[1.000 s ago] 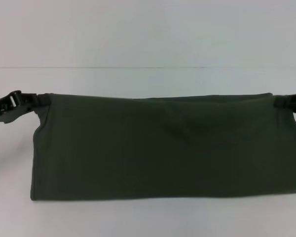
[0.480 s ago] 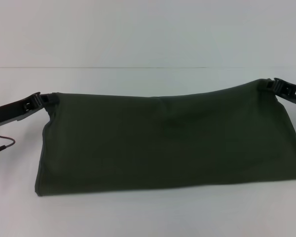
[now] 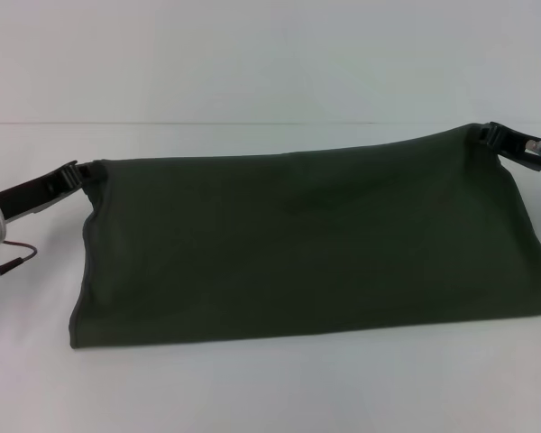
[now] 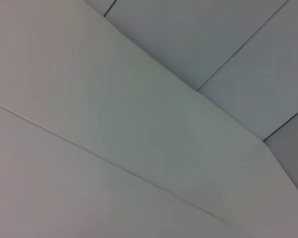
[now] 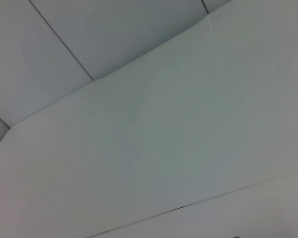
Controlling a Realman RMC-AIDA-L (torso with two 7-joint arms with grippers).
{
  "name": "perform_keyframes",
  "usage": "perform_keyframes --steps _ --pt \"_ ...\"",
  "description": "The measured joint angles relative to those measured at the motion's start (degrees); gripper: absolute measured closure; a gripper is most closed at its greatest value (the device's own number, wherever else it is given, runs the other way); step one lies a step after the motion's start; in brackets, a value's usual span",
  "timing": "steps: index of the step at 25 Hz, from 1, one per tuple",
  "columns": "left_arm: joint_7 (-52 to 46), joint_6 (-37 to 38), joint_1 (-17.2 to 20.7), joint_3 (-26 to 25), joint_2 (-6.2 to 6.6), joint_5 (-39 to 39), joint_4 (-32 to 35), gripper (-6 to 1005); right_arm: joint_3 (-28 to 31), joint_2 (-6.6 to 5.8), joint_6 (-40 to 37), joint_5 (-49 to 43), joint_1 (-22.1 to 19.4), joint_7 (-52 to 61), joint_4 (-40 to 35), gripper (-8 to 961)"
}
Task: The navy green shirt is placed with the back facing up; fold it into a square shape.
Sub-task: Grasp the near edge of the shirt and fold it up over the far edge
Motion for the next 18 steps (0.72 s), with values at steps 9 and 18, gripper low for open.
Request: perform_keyframes --steps 9,18 --pt "2.56 -4.96 -1.00 0.68 -1.13 -0.61 -1.13 978 -2.90 0.29 6.07 1.55 0.92 -0.09 3.23 900" --pt "6.75 -9.33 -1.61 0.90 -2.78 -2.74 -2.24 977 -4.24 0.46 8.38 8.94 0.47 -7.09 5.56 900"
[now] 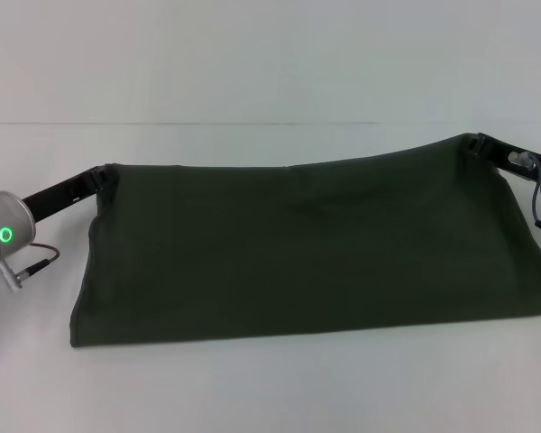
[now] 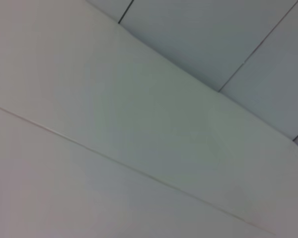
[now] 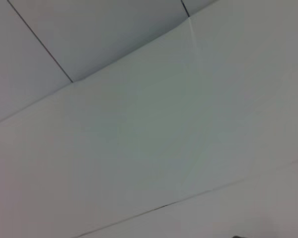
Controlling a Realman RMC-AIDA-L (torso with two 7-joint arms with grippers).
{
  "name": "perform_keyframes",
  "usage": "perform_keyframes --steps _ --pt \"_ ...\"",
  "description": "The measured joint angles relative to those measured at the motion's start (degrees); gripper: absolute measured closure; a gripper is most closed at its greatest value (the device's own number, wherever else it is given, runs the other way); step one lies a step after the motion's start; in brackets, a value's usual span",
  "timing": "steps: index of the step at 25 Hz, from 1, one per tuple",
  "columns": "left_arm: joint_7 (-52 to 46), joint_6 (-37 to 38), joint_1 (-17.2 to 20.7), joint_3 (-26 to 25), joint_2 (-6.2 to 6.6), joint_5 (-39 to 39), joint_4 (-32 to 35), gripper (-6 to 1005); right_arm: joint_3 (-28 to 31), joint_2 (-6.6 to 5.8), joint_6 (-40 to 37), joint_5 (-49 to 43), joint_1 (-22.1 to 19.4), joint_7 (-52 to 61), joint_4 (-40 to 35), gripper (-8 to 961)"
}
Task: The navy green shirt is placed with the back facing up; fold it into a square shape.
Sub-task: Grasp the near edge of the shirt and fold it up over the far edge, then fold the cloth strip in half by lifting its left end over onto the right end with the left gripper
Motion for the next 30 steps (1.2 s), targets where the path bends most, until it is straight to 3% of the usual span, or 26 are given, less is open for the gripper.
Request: perform_keyframes --steps 3,13,17,20,23,28,30 --pt "2.70 -1.54 0.23 -0.01 -1.10 -3.41 0.03 976 -0.01 0.02 0.07 2.70 -0.42 -2.68 0.28 818" --pt "6.21 -2.85 0.85 -0.06 -1.81 -7.44 -0.12 591 -0.01 0.00 -0.49 9.10 -2.59 -6.61 0.41 571" --pt "6.23 -1.43 1.71 -0.14 -1.74 -8.77 0.21 500 0.28 -0.24 -4.07 12.46 -4.69 -8.98 -0.22 478" --pt "6.21 3.22 3.25 -0.10 -0.79 -10.79 0.45 432 0.37 -0.73 -11.31 15.22 -6.87 -13.09 -0.94 331" --pt "5.17 10.03 5.07 0.28 1.00 -11.61 0.48 363 0.04 -1.04 -20.87 16.10 -8.86 -17.41 -2.51 202" --pt "-1.80 19.24 7.92 7.52 5.34 -11.28 0.23 209 -5.48 -1.09 -34.55 15.77 -10.77 -25.68 -5.54 48" --pt "-5.39 22.45 8.81 10.66 6.96 -11.27 0.37 137 -10.20 -0.86 -36.58 15.73 -11.10 -29.65 -6.39 48"
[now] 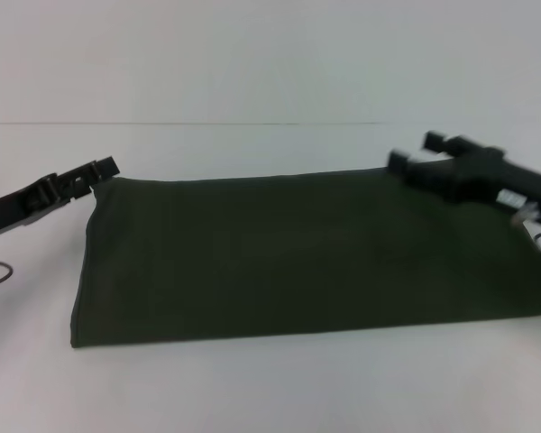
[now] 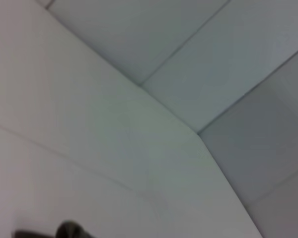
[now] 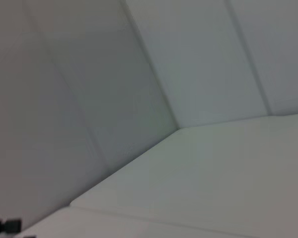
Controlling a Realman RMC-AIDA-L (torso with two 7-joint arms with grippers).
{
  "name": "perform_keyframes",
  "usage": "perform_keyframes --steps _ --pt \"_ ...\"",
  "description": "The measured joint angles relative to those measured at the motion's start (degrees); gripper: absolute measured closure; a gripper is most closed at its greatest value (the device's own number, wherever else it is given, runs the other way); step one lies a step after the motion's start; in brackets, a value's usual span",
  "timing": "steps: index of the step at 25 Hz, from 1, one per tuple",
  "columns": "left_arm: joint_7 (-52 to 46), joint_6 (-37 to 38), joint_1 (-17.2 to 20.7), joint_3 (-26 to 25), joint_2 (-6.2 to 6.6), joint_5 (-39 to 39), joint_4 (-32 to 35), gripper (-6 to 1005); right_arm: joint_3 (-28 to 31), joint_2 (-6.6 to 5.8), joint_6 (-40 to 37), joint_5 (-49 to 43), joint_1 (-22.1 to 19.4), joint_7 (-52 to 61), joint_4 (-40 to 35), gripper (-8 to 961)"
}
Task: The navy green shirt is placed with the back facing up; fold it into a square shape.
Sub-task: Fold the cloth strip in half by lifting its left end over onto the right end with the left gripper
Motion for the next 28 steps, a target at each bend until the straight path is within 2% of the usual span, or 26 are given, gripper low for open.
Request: perform_keyframes --steps 4,5,9,16,23,28 --pt "-5.77 4.50 1.10 3.50 2.26 0.00 0.18 127 -9.33 0.88 1.64 -0.05 0.25 -7.41 0.41 48" --pt "-6.19 5.49 1.22 3.89 2.61 0.00 0.16 127 -9.33 0.88 1.64 -0.05 0.25 -7.41 0.41 48" --pt "-7.02 6.77 1.29 5.19 2.63 0.47 -0.08 127 -13.56 1.18 3.71 0.13 0.95 -11.38 2.47 52" --pt "-10.78 3.32 0.06 9.10 2.27 4.30 -0.12 127 -15.54 1.27 4.71 0.17 1.10 -16.33 4.62 54" --pt "-12.61 4.05 -0.05 9.85 2.51 4.53 0.12 126 -22.29 1.06 3.74 0.05 0.09 -18.66 4.61 53" --pt "-13.38 3.66 -0.06 10.21 2.66 5.14 0.23 126 -23.00 0.86 3.56 -0.02 -1.03 -19.04 4.29 53"
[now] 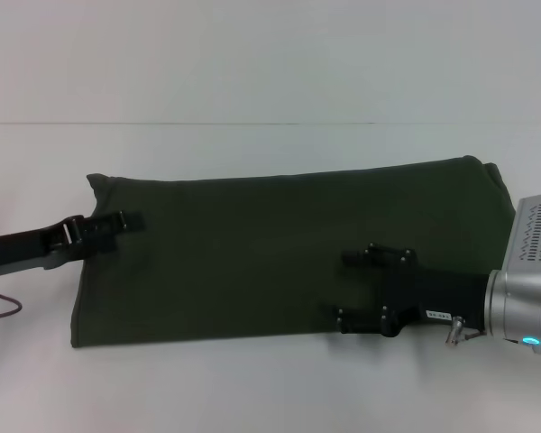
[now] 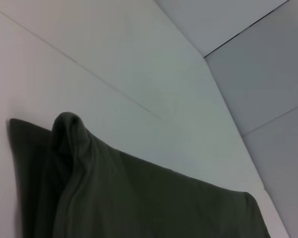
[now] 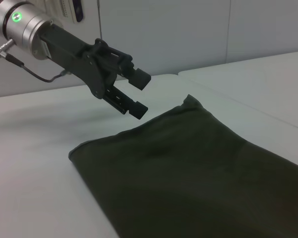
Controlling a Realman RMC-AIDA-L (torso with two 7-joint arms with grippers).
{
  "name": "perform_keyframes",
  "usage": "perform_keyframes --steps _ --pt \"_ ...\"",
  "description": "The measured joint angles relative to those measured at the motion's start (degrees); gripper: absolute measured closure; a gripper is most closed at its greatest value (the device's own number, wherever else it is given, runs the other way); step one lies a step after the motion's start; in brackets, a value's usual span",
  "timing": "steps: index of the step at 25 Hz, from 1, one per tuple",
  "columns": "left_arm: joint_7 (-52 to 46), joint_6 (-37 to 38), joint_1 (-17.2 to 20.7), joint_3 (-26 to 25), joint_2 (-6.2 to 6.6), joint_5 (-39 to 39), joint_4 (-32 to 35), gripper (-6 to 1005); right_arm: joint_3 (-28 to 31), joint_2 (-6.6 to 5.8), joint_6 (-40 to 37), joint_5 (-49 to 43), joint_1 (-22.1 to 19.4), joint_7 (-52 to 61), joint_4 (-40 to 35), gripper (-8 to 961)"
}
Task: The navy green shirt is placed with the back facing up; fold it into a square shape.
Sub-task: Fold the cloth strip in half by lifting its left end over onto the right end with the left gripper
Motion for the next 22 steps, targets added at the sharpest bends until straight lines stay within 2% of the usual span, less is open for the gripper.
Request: perform_keyframes --steps 7,17,22 --pt "-0.31 -4.56 -0.17 0.36 -0.43 2.04 -0.32 126 0.33 0.14 -0.48 0.36 -0.36 -0.47 -0.39 54" --pt "-1.44 -13.59 0.13 3.62 -1.31 3.59 -0.54 125 0.77 0.22 -0.65 0.64 0.02 -0.50 -0.42 53" --pt "-1.57 -15.14 -0.13 3.64 -1.61 3.80 -0.60 125 1.07 0.28 -0.64 0.68 0.15 -0.48 -0.43 53"
